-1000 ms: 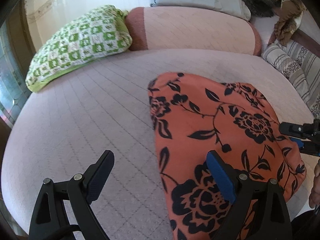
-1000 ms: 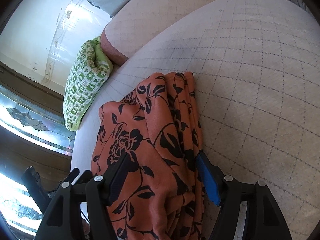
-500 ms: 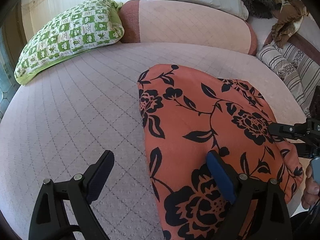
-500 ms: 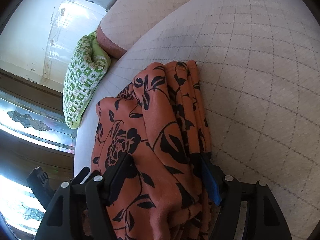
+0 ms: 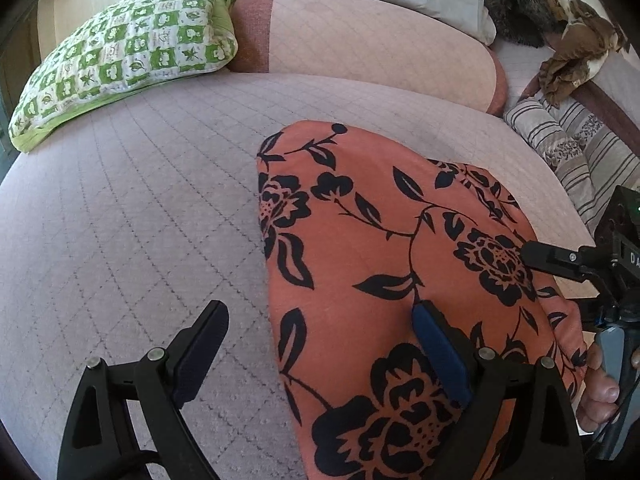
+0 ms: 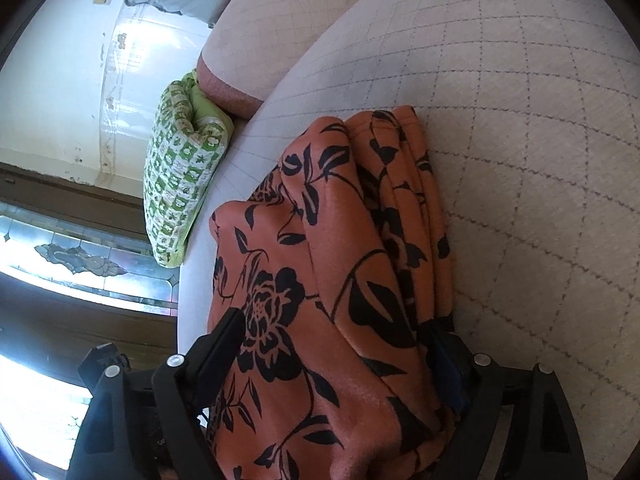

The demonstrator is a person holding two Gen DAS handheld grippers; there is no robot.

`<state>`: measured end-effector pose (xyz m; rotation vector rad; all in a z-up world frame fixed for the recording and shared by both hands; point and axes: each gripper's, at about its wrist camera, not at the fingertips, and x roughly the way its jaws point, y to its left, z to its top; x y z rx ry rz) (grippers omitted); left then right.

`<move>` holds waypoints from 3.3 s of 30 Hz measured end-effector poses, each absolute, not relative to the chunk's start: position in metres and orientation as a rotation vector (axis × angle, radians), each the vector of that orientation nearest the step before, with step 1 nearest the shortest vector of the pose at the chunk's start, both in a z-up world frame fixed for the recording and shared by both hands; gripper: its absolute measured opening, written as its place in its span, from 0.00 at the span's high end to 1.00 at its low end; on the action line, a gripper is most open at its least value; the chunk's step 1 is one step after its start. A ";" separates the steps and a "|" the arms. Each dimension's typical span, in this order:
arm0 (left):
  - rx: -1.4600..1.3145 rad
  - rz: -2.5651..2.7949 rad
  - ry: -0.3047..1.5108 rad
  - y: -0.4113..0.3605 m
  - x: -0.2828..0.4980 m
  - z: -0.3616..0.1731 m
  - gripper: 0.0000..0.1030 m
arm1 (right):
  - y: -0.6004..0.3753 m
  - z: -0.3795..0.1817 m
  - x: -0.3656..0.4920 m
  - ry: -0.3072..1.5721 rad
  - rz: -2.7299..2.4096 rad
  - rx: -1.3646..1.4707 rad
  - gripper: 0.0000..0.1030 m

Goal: Fold small clothes

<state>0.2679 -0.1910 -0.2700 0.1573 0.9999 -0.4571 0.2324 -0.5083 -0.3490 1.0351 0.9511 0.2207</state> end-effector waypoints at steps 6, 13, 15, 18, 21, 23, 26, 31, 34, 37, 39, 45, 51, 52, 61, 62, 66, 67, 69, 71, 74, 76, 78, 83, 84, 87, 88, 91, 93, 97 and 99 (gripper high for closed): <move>0.143 -0.473 1.012 -0.192 0.269 -0.272 0.09 | -0.502 -0.348 0.234 0.961 0.213 1.003 0.27; 0.158 -0.558 1.008 -0.198 0.264 -0.270 0.21 | -0.497 -0.346 0.231 0.973 0.208 0.947 0.37; 0.167 -0.564 1.003 -0.198 0.263 -0.270 0.21 | -0.499 -0.347 0.231 0.974 0.210 0.951 0.38; 0.168 -0.571 1.000 -0.198 0.262 -0.270 0.21 | -0.504 -0.350 0.231 0.982 0.215 0.985 0.38; 0.186 -0.579 0.998 -0.197 0.261 -0.270 0.21 | -0.512 -0.353 0.230 0.993 0.231 1.024 0.37; 0.186 -0.585 1.002 -0.197 0.262 -0.270 0.21 | -0.516 -0.354 0.229 1.003 0.251 1.033 0.37; 0.172 -0.607 1.024 -0.191 0.262 -0.269 0.21 | -0.523 -0.358 0.225 1.020 0.288 1.058 0.36; 0.153 -0.623 1.050 -0.187 0.264 -0.269 0.21 | -0.541 -0.371 0.209 1.035 0.392 1.148 0.33; 0.169 -0.623 1.048 -0.189 0.263 -0.269 0.21 | -0.542 -0.377 0.206 1.038 0.428 1.177 0.33; 0.187 -0.623 1.039 -0.192 0.261 -0.270 0.21 | -0.531 -0.376 0.212 1.057 0.448 1.143 0.31; 0.186 -0.627 1.044 -0.193 0.262 -0.270 0.21 | -0.525 -0.376 0.218 1.050 0.446 1.133 0.31; 0.192 -0.631 1.030 -0.198 0.261 -0.269 0.21 | -0.516 -0.375 0.231 1.018 0.423 1.136 0.30; 0.193 -0.635 1.017 -0.198 0.258 -0.269 0.24 | -0.503 -0.363 0.232 1.016 0.377 1.042 0.46; 0.195 -0.634 1.014 -0.198 0.258 -0.269 0.25 | -0.502 -0.362 0.229 1.014 0.375 1.035 0.48; 0.157 -0.622 1.003 -0.186 0.258 -0.264 0.50 | -0.491 -0.343 0.228 0.977 0.359 0.986 0.56; 0.149 -0.621 1.003 -0.184 0.258 -0.263 0.52 | -0.490 -0.341 0.227 0.970 0.360 0.984 0.57; 0.137 -0.617 0.985 -0.178 0.256 -0.258 0.57 | -0.488 -0.334 0.223 0.948 0.365 0.985 0.58; 0.133 -0.615 0.981 -0.177 0.256 -0.257 0.57 | -0.486 -0.332 0.223 0.942 0.366 0.986 0.58; 0.122 -0.604 0.967 -0.173 0.257 -0.251 0.58 | -0.483 -0.328 0.221 0.921 0.382 0.991 0.58; 0.107 -0.582 0.940 -0.165 0.258 -0.243 0.58 | -0.477 -0.324 0.221 0.906 0.404 0.988 0.59; 0.076 -0.553 0.908 -0.151 0.262 -0.231 0.58 | -0.458 -0.315 0.228 0.899 0.430 0.962 0.59; 0.059 -0.536 0.887 -0.139 0.263 -0.223 0.58 | -0.451 -0.311 0.230 0.890 0.441 0.952 0.60; 0.050 -0.521 0.867 -0.128 0.265 -0.217 0.58 | -0.443 -0.306 0.235 0.870 0.461 0.951 0.60; 0.035 -0.474 0.842 -0.106 0.269 -0.208 0.58 | -0.419 -0.299 0.249 0.846 0.490 0.937 0.60; 0.033 -0.467 0.841 -0.102 0.271 -0.207 0.58 | -0.415 -0.299 0.251 0.847 0.491 0.932 0.60; 0.032 -0.443 0.840 -0.089 0.276 -0.205 0.58 | -0.402 -0.299 0.258 0.853 0.497 0.919 0.60; 0.033 -0.437 0.840 -0.087 0.276 -0.206 0.58 | -0.399 -0.300 0.259 0.856 0.502 0.918 0.60; 0.040 -0.412 0.839 -0.077 0.278 -0.207 0.58 | -0.389 -0.300 0.263 0.865 0.516 0.911 0.60; 0.052 -0.393 0.835 -0.070 0.279 -0.208 0.58 | -0.379 -0.301 0.267 0.868 0.521 0.897 0.60; 0.057 -0.361 0.842 -0.058 0.284 -0.211 0.58 | -0.368 -0.302 0.267 0.877 0.526 0.888 0.60; 0.055 -0.346 0.851 -0.053 0.287 -0.212 0.58 | -0.360 -0.303 0.271 0.885 0.525 0.882 0.60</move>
